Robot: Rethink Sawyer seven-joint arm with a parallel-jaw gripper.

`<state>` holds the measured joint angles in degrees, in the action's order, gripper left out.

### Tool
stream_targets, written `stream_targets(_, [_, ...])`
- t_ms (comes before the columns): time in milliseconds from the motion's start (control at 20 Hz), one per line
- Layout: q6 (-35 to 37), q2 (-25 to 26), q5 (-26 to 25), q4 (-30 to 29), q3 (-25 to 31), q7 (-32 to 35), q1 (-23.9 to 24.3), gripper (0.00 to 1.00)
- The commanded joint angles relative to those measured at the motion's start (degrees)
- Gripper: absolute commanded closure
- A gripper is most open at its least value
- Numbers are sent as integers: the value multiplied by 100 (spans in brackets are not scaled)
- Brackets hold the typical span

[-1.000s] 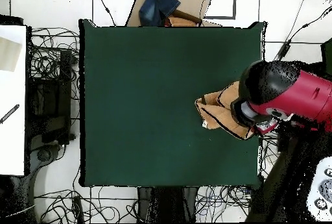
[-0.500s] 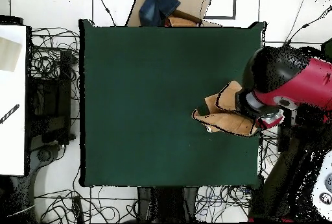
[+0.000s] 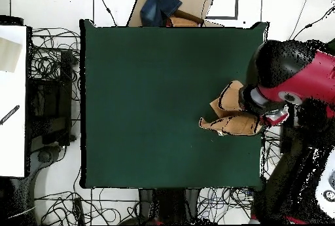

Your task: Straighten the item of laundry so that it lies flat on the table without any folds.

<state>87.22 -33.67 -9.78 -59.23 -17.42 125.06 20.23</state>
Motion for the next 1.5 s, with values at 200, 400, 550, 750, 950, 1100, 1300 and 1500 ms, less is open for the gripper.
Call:
stream_targets(200, [641,172,-390,50,398,-647,-147,100])
stream_targets(400, [766,148,-435,119,355,-661,-180,100])
stream_targets(550, [983,153,-447,280,341,-701,-160,100])
stream_targets(750, [1472,295,-576,828,370,-871,-141,100])
stream_targets(950, [1862,459,-702,1310,436,-997,-118,100])
stream_targets(1100, [2027,545,-734,1517,473,-975,-100,100])
stream_targets(1300, [2123,631,-765,1695,478,-934,-103,100])
stream_targets(1500, [2146,662,-725,1694,468,-909,-112,100])
